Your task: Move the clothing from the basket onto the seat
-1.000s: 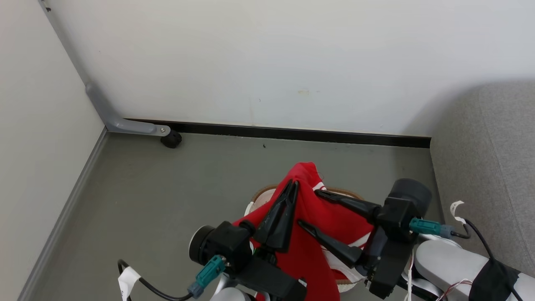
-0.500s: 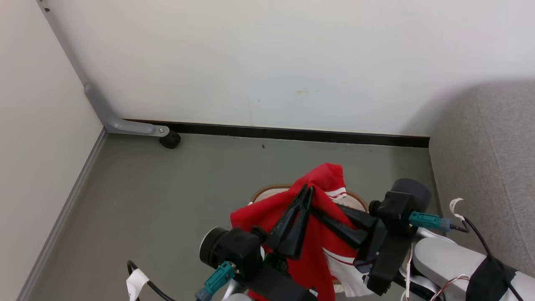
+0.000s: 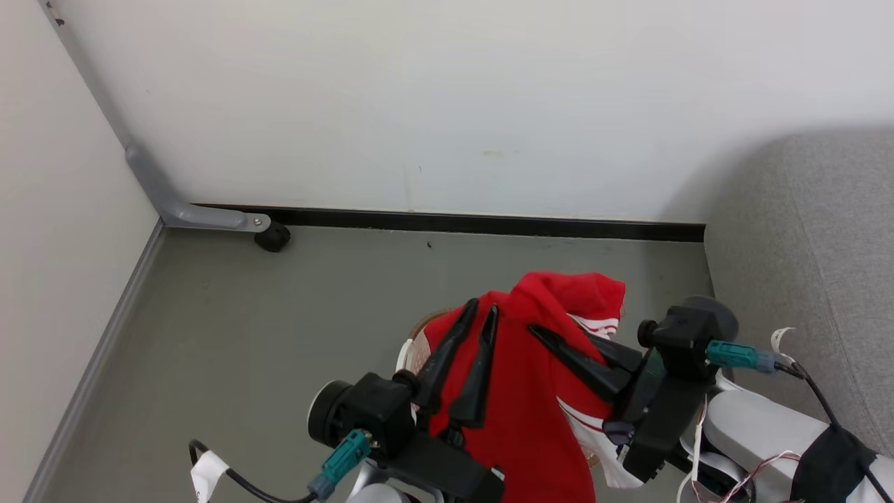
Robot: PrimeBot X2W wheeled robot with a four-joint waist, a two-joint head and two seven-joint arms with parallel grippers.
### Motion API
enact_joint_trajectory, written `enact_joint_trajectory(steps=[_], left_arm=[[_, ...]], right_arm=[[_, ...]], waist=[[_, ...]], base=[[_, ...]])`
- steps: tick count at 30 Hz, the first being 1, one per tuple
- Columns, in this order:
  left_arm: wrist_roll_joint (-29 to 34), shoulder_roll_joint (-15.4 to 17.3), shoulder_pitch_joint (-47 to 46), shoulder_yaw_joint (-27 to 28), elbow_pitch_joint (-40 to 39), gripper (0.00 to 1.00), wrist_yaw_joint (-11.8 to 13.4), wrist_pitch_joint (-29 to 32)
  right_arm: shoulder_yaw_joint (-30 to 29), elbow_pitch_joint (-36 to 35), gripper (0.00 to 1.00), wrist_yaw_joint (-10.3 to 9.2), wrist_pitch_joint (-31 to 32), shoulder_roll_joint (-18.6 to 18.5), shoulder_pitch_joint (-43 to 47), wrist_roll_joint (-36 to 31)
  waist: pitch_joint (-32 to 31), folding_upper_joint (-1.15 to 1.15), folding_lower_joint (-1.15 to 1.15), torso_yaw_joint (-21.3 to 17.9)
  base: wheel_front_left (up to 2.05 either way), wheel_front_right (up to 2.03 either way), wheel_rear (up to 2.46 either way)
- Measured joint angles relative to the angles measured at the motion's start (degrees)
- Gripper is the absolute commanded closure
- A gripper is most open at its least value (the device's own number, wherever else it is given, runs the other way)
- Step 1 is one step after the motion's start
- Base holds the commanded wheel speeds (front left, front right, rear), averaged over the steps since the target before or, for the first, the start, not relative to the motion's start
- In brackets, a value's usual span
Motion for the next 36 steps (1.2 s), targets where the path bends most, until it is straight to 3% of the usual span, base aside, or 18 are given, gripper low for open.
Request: enact_joint_trajectory(steps=[19,36], left_arm=[[5.72,0.1,3.21,1.85,3.28,0.0,0.0,1.05],[6.58,0.38,4.37,3.7,3.54,0.0,0.0,1.01]], right_arm=[[-4.65,-2.81,1.0,0.0,0.0,-3.94,0.52,1.36],[-9.15,-5.47,1.0,0.0,0.0,-7.81,4.19,1.37]], waist=[[1.06,0.0,0.0,-6.54],[1.58,0.0,0.0,-18.09]], base=[[0.0,0.0,0.0],[0.0,0.0,0.0]])
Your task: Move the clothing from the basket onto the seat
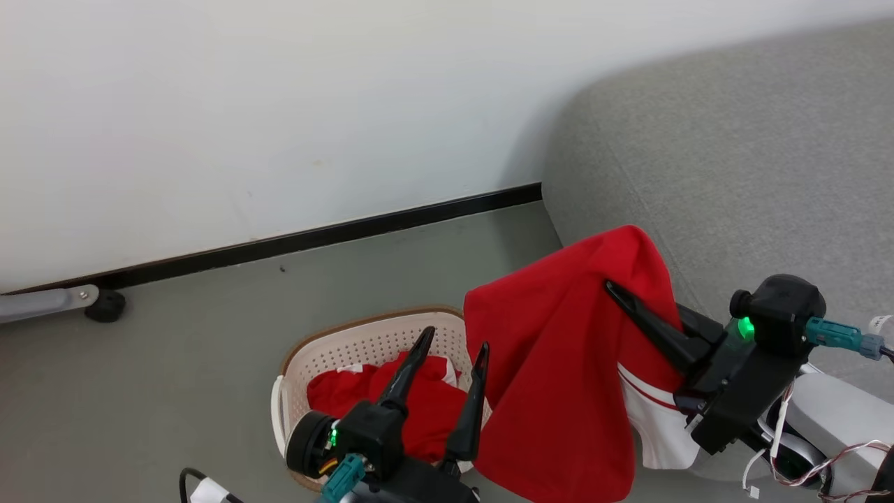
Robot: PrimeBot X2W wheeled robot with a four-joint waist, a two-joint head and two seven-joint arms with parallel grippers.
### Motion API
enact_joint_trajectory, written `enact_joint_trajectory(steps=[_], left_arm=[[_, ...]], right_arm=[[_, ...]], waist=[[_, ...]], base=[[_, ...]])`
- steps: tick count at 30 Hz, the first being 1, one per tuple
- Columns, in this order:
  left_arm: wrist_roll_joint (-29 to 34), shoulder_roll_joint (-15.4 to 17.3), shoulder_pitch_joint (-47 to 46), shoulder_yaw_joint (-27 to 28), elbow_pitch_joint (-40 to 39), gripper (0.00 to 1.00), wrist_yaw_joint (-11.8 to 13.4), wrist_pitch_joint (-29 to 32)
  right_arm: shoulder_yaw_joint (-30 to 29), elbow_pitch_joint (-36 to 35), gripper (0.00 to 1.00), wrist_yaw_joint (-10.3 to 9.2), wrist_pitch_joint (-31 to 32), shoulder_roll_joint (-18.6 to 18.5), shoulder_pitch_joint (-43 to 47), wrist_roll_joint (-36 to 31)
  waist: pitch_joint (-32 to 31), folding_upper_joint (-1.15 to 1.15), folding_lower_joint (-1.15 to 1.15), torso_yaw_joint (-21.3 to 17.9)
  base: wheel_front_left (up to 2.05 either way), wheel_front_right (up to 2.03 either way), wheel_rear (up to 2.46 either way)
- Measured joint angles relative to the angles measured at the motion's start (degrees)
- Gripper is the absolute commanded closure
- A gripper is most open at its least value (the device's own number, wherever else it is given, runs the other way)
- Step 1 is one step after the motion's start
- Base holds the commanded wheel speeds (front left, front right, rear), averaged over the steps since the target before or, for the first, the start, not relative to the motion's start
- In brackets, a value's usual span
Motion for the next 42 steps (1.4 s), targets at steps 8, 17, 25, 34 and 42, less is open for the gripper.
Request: enact_joint_trajectory(steps=[8,17,25,34,42], left_arm=[[0.32,0.08,0.27,-0.83,-0.62,0.0,0.0,0.0],[0.45,0.05,0.49,-2.37,-0.75,0.0,-0.09,0.0],[0.45,0.04,0.5,-3.64,-0.66,0.0,-0.62,0.0],[0.45,0.02,0.51,-6.43,-0.76,0.0,-0.59,0.07],[0.44,0.04,0.29,-10.04,-1.29,0.0,-0.53,0.56]], right_arm=[[-2.69,-0.7,1.0,0.0,0.0,-1.7,2.16,0.02],[-6.1,-1.62,1.0,0.0,0.01,-3.11,5.12,0.02],[-8.99,-2.91,1.0,0.0,0.01,-4.13,7.22,-0.01],[-14.64,-2.79,1.0,0.0,0.0,-6.98,7.66,1.49],[-23.77,2.69,1.0,0.0,0.0,-9.94,4.2,6.84]], waist=[[-0.01,0.0,0.0,-5.4],[0.06,0.0,0.0,-9.7],[-0.04,0.0,0.0,-10.8],[1.1,0.0,0.0,-10.27],[3.74,0.0,0.0,-8.23]], base=[[0.0,0.0,0.0],[0.0,0.0,0.0],[0.0,0.0,0.0],[0.0,0.0,0.0],[0.0,0.0,0.0]])
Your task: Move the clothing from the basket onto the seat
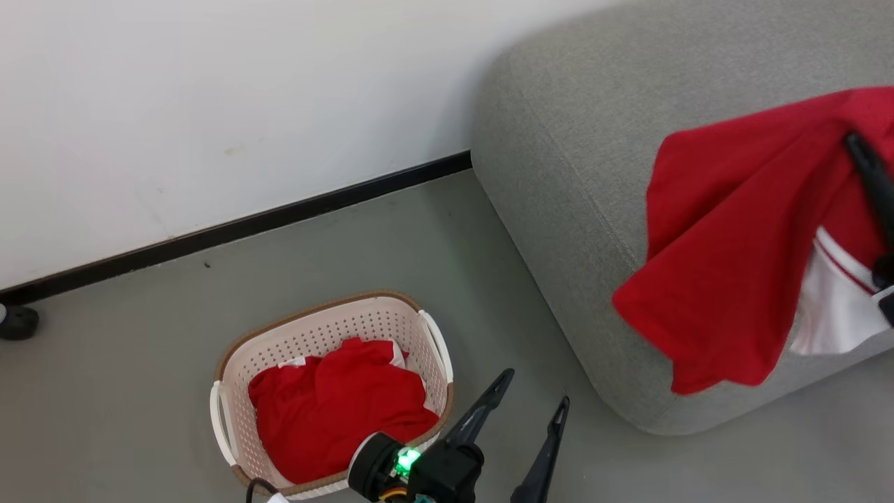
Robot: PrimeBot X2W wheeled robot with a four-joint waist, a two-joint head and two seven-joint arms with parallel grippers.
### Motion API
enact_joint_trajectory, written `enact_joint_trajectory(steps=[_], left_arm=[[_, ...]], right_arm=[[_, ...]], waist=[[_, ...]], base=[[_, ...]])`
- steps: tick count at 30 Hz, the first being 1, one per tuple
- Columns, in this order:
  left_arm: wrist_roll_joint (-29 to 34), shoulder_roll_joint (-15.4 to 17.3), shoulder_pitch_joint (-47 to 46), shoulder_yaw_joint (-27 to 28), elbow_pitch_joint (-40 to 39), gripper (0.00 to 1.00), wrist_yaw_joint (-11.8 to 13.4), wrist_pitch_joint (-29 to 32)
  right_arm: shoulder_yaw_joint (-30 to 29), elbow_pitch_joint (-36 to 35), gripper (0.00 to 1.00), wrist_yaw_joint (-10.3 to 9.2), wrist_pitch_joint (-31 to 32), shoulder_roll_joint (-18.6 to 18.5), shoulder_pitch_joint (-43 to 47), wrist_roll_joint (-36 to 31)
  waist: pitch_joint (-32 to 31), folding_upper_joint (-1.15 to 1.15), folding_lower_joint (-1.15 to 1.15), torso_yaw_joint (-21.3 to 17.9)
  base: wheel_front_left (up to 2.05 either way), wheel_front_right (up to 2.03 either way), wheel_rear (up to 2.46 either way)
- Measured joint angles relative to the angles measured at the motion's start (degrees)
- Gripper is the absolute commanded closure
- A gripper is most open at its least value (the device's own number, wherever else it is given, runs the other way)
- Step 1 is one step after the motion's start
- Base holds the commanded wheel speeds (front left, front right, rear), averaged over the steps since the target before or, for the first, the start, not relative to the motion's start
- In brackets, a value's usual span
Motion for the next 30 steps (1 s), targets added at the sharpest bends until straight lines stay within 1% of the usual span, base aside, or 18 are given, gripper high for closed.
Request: enact_joint_trajectory(steps=[6,9,13,18,21,22,26,30], left_arm=[[0.0,0.02,-1.41,-1.36,-0.78,0.0,0.05,0.36],[0.01,0.02,-2.11,-1.81,-1.11,0.0,0.51,0.53],[0.12,0.02,-3.39,-2.0,-1.3,0.0,0.52,0.93],[1.08,0.03,-5.87,-2.2,-1.23,0.0,0.52,0.94],[1.23,0.03,-6.59,-2.05,-1.22,0.0,0.52,0.94],[1.23,0.03,-6.59,-2.05,-1.22,0.0,0.52,0.94],[2.65,0.07,-6.58,-1.45,-0.93,0.0,0.52,0.88],[3.59,0.05,-6.57,-0.88,-0.68,0.0,0.52,0.88]], right_arm=[[-6.83,6.28,1.0,0.0,0.0,-1.67,-3.71,5.87],[-9.48,8.87,1.0,0.0,-0.01,-2.57,-6.66,8.32],[-11.03,12.3,1.0,0.0,0.0,-3.71,-11.4,10.24],[-13.14,16.79,1.0,0.0,-0.01,-7.03,-17.15,11.94],[-14.71,19.29,1.0,0.0,-0.01,-8.4,-20.59,14.16],[-14.71,19.29,1.0,0.0,-0.01,-8.4,-20.59,14.16],[-15.91,23.56,1.0,0.0,-0.02,-9.59,-23.95,15.89],[-16.74,26.77,1.0,0.0,-0.02,-9.94,-26.63,17.82]], waist=[[2.78,0.0,0.0,1.91],[4.52,0.0,0.0,2.66],[7.14,0.0,0.01,3.36],[10.73,0.0,0.01,3.93],[12.96,0.0,0.01,4.26],[12.96,0.0,0.01,4.26],[16.06,0.0,0.01,4.68],[19.25,0.0,0.01,5.06]], base=[[0.0,0.0,0.0],[0.0,0.0,0.0],[0.0,0.0,0.0],[0.0,0.0,0.0],[0.0,0.0,0.0],[0.0,0.0,0.0],[0.0,0.0,0.0],[0.0,0.0,0.0]])
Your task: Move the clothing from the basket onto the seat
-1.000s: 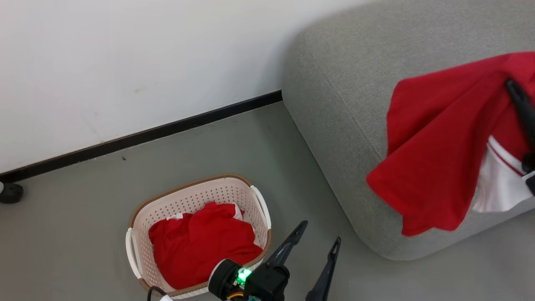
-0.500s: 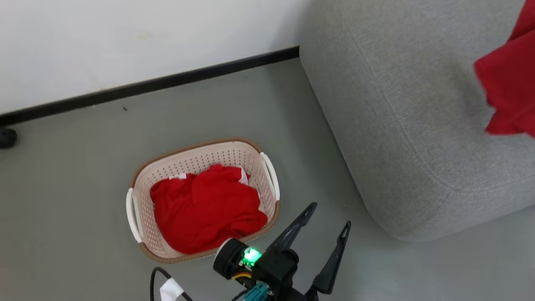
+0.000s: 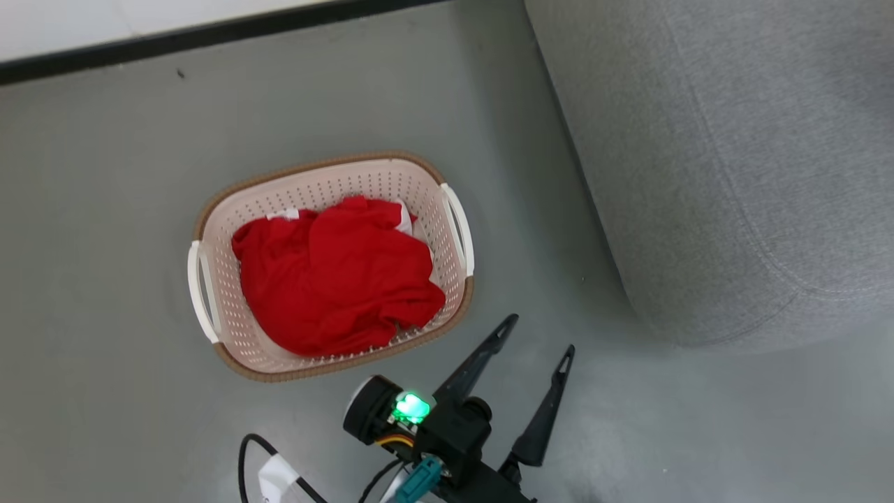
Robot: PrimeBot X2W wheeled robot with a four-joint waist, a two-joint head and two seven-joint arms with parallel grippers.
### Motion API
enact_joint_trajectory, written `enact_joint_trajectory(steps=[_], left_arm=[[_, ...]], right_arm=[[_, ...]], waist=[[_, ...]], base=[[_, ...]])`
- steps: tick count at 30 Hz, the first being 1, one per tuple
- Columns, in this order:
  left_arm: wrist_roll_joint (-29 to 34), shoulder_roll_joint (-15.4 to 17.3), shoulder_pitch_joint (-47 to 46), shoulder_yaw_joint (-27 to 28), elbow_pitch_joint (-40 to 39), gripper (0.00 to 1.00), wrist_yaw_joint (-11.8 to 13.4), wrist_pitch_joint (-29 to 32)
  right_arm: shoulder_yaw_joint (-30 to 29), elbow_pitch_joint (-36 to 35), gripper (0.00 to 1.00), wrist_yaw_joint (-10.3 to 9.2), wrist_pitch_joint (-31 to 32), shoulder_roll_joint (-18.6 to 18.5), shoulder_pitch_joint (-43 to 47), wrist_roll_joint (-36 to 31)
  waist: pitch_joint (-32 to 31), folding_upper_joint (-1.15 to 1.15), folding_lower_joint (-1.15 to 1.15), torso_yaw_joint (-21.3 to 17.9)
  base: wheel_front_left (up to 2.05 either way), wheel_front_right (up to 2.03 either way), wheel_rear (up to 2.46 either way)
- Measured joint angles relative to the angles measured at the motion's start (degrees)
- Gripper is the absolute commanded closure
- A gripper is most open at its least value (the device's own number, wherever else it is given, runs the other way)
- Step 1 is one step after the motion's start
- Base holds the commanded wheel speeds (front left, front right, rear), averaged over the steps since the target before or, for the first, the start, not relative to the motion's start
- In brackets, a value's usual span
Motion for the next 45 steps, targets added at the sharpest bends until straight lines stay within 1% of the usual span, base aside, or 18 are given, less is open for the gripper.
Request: enact_joint_trajectory(steps=[7,11,15,16,19,21,25,26,33,36,40,41,42,43,44,45], left_arm=[[2.76,0.01,0.0,3.5,0.04,0.0,0.0,-0.02],[3.74,0.01,0.0,3.77,0.07,0.0,0.0,-0.01],[5.23,0.02,0.0,5.31,0.01,0.0,0.0,-0.01],[6.37,0.07,0.0,5.46,-0.02,0.0,0.0,0.03],[7.21,0.05,-0.08,5.36,-0.04,0.0,0.0,0.4],[7.82,0.05,-0.46,5.39,-0.15,0.0,0.0,0.57],[8.11,0.07,-2.49,5.37,-0.45,0.0,0.0,0.56],[8.11,0.07,-2.92,5.32,-0.55,0.0,0.0,0.55],[8.11,0.08,-3.87,5.38,-0.53,0.0,0.0,-0.52],[8.1,0.08,-3.88,5.48,-0.37,0.0,0.01,-1.05],[7.89,0.1,-4.29,4.75,-0.14,0.0,0.01,-1.54],[7.76,0.04,-4.43,4.77,-0.21,0.0,0.01,-1.75],[7.61,0.03,-4.54,4.91,-0.25,0.0,0.01,-2.03],[7.46,0.07,-4.65,4.95,-0.25,0.0,0.01,-2.04],[7.31,0.07,-4.72,4.93,-0.25,0.0,0.01,-2.05],[7.12,0.05,-4.78,4.9,-0.22,0.0,0.01,-2.09]], right_arm=[[-0.48,3.41,1.0,0.0,0.0,-0.41,-3.39,1.89],[-0.91,5.73,1.0,0.0,-0.01,-0.97,-5.15,3.16],[-1.7,8.43,1.0,0.0,-0.15,-1.12,-6.04,4.21],[-2.03,10.23,1.0,0.0,-0.38,-1.04,-6.57,4.88],[-2.33,12.34,1.0,0.0,-0.42,-0.42,-6.97,5.15],[-2.21,12.59,1.0,0.0,-0.42,0.94,-6.98,5.24],[-0.92,11.27,1.0,0.0,-0.41,4.92,-7.28,5.57],[-0.6,11.24,1.0,0.0,-0.41,5.3,-7.77,5.57],[-0.7,11.48,1.0,0.0,-0.42,3.74,-12.78,5.57],[-0.52,11.55,1.0,0.0,-0.42,3.81,-14.4,5.56],[1.32,12.37,1.0,0.0,-0.42,4.26,-14.51,5.49],[1.88,12.34,0.73,0.0,-0.42,4.47,-14.5,5.49],[2.32,12.27,0.73,0.0,-0.42,4.81,-14.5,5.43],[2.64,12.24,0.49,0.0,-0.42,5.31,-14.5,5.16],[2.93,12.23,0.0,0.0,-0.42,5.79,-14.5,4.95],[3.36,12.13,0.0,0.0,-0.42,6.08,-14.5,4.91]], waist=[[5.75,0.0,-0.01,0.32],[9.05,0.0,0.0,0.21],[12.38,0.0,0.0,-0.06],[14.04,0.0,0.0,-0.24],[16.5,0.0,-0.01,-0.54],[18.12,0.0,-0.01,-0.72],[21.3,0.01,0.0,-1.04],[22.04,0.01,0.0,-1.09],[26.13,0.0,-0.01,-0.87],[26.9,0.0,0.0,-0.34],[27.08,0.0,-0.01,0.35],[27.07,0.0,-0.01,0.51],[27.08,0.0,-0.01,0.6],[27.12,0.0,-0.01,0.64],[27.14,0.0,-0.01,0.68],[27.15,0.0,-0.01,0.71]], base=[[0.0,0.0,0.0],[0.0,0.0,0.0],[0.0,0.0,0.0],[0.0,0.0,0.0],[0.0,0.0,0.0],[0.0,0.0,0.0],[0.0,0.0,0.0],[0.0,0.0,0.0],[0.0,0.0,0.0],[0.0,0.0,0.0],[0.0,0.0,0.0],[0.0,0.0,0.0],[0.0,0.0,0.0],[0.0,0.0,0.0],[0.0,0.0,0.0],[0.0,0.0,0.0]])
